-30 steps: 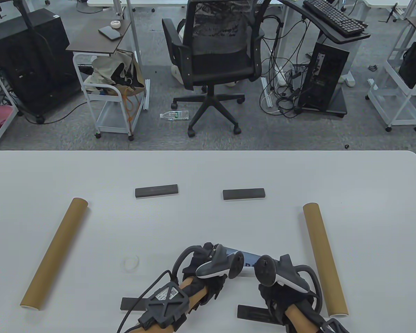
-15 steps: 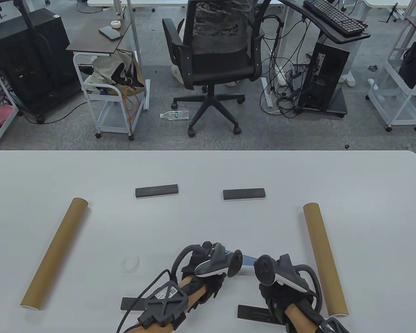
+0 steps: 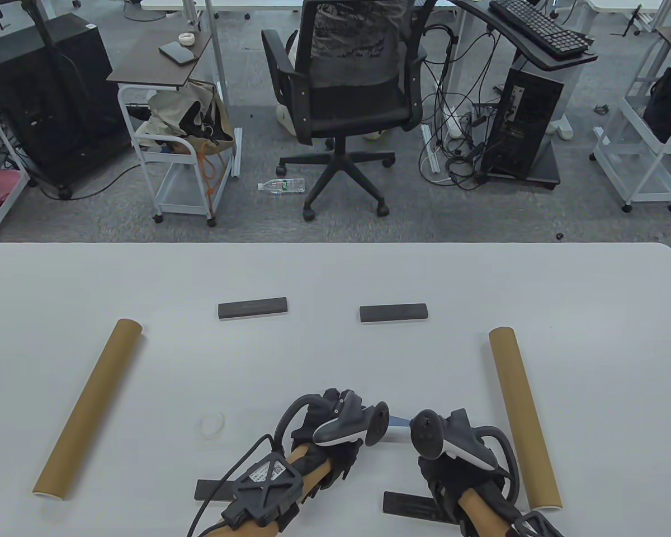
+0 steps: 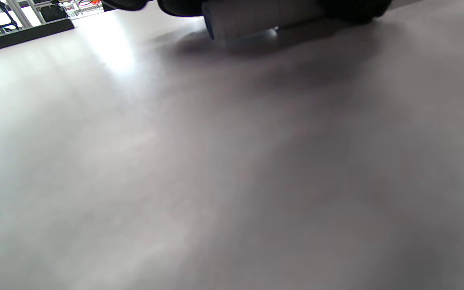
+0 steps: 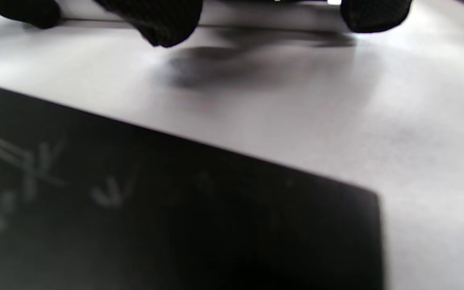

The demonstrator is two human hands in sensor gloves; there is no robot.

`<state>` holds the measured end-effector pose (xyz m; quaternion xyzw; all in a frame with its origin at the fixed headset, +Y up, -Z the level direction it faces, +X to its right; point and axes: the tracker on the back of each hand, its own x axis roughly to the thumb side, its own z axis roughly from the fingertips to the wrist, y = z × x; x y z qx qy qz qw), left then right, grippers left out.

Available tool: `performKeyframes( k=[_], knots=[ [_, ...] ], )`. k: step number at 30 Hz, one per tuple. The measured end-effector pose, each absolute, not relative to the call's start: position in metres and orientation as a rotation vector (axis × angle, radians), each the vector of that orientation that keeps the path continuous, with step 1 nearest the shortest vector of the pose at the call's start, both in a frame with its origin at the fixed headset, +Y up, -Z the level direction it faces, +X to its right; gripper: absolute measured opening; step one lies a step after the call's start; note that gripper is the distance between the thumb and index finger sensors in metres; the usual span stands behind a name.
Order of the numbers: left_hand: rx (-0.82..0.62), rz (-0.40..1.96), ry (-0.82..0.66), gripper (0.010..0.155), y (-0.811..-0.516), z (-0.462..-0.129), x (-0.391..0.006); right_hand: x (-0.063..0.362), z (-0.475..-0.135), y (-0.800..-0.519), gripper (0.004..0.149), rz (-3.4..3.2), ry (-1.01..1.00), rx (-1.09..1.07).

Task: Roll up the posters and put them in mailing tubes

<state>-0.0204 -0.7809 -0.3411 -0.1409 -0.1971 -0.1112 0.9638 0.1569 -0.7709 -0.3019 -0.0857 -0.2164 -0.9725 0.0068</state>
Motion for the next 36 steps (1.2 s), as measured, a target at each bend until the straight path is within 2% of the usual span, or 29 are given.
performKeyframes(
  k=[4,7,11,14,17,19,21,23,26,29,31,34,36],
  knots=[
    [-0.274,-0.243,-0.424,0.047,-0.778,-0.339,-0.019,0.158,-0.295,-0.761,0.063,-3.093,-0.579,-0.334],
    [-0.280,-0.221,-0.429,0.047,-0.778,-0.339,-0.019,0.157,-0.294,-0.759,0.059,-3.080,-0.616,-0.345],
    [-0.278,-0.201,-0.408,0.057,-0.779,-0.341,-0.021,0.157,-0.298,-0.768,0.064,-3.051,-0.678,-0.298],
    [-0.273,-0.214,-0.410,0.050,-0.780,-0.341,-0.022,0.157,-0.300,-0.767,0.064,-3.057,-0.698,-0.291],
    [-0.270,-0.226,-0.419,0.047,-0.779,-0.339,-0.021,0.156,-0.294,-0.759,0.061,-3.096,-0.573,-0.341],
    [-0.261,-0.219,-0.420,0.047,-0.778,-0.339,-0.021,0.155,-0.293,-0.757,0.060,-3.095,-0.574,-0.351],
    [-0.263,-0.207,-0.410,0.049,-0.778,-0.340,-0.021,0.154,-0.295,-0.762,0.060,-3.055,-0.627,-0.332],
    [-0.278,-0.201,-0.398,0.058,-0.780,-0.342,-0.023,0.154,-0.298,-0.767,0.064,-3.044,-0.652,-0.311],
    [-0.259,-0.208,-0.393,0.050,-0.782,-0.342,-0.024,0.155,-0.300,-0.766,0.064,-3.061,-0.661,-0.300],
    [-0.264,-0.220,-0.413,0.047,-0.779,-0.341,-0.023,0.156,-0.295,-0.756,0.062,-3.117,-0.516,-0.337],
    [-0.269,-0.214,-0.424,0.047,-0.778,-0.340,-0.021,0.157,-0.295,-0.754,0.059,-3.128,-0.510,-0.341],
    [-0.253,-0.206,-0.417,0.050,-0.777,-0.340,-0.021,0.158,-0.297,-0.764,0.061,-3.061,-0.640,-0.292],
    [-0.262,-0.207,-0.406,0.060,-0.779,-0.340,-0.021,0.158,-0.300,-0.768,0.063,-3.069,-0.625,-0.282]
  ],
)
